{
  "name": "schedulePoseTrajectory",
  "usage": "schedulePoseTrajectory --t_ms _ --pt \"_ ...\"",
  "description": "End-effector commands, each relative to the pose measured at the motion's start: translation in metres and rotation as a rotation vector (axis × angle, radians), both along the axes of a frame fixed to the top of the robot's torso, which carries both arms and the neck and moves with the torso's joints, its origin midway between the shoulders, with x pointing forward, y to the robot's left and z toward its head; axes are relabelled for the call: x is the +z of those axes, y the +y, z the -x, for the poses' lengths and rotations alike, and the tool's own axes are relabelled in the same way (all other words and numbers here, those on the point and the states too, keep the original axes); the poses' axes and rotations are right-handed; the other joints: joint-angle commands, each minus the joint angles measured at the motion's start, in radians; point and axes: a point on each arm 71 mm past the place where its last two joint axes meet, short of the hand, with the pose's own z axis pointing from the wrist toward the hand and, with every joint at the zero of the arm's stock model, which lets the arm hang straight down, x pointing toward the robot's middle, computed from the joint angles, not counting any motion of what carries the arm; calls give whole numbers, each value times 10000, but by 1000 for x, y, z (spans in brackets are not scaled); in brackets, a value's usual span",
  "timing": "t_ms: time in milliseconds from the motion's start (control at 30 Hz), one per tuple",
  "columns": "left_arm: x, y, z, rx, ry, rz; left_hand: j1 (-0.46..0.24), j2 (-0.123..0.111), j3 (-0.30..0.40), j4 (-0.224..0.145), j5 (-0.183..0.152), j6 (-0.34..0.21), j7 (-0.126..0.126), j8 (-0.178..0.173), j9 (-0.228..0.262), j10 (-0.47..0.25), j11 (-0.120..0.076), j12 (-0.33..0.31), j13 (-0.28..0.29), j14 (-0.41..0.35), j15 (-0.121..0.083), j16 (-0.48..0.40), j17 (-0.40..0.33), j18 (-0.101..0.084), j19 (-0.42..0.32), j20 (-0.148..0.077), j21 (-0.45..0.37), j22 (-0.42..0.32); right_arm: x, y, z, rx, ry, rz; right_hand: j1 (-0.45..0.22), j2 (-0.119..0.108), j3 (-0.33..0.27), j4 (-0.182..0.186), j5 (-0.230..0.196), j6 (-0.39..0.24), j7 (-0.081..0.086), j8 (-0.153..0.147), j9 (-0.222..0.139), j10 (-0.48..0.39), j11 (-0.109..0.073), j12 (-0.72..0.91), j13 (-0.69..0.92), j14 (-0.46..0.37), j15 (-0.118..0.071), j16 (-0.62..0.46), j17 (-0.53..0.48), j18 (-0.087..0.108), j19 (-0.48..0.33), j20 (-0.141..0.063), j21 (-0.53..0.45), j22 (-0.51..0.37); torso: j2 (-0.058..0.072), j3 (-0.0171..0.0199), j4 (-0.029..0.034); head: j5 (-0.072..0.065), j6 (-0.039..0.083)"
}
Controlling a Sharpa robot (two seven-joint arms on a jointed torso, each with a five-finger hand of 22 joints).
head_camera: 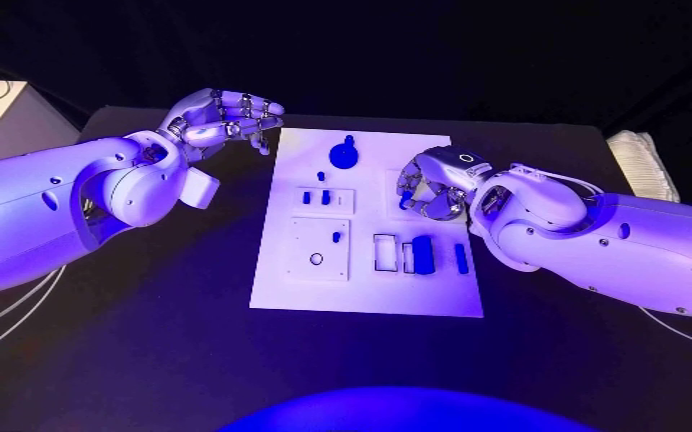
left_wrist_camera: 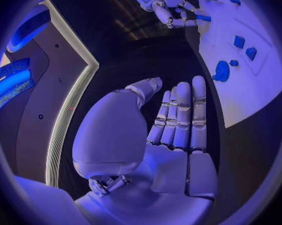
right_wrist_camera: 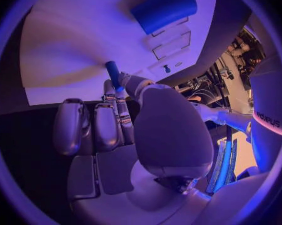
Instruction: Assemble the parts on the task board
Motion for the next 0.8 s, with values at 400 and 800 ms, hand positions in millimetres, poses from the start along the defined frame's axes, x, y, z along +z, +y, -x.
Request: schedulePoseTrajectory --t_ms 400,800 --pt "0 -4 -1 -186 50 180 71 21 -60 18 45 -71 4 39 -9 -41 -3 32 -15 -29 1 -48 1 148 74 -13 -63 -16 34 23 28 627 -727 -2107 157 236 174 -158 153 2 59 117 487 545 -333 -144 60 200 -80 109 65 -95 134 -24 196 173 -16 -8 -15 142 69" --pt "-1 -12 -3 -303 99 285 62 33 -68 35 46 -73 6 45 -11 -39 -2 40 -19 -24 3 -48 4 148 80 -11 -71 -23 14 87 51 2328 -28 -2679 134 230 246 -232 214 -38 80 144 549 574 -322 -211 75 192 -74 90 17 -81 113 -24 146 126 -50 -22 6 402 106"
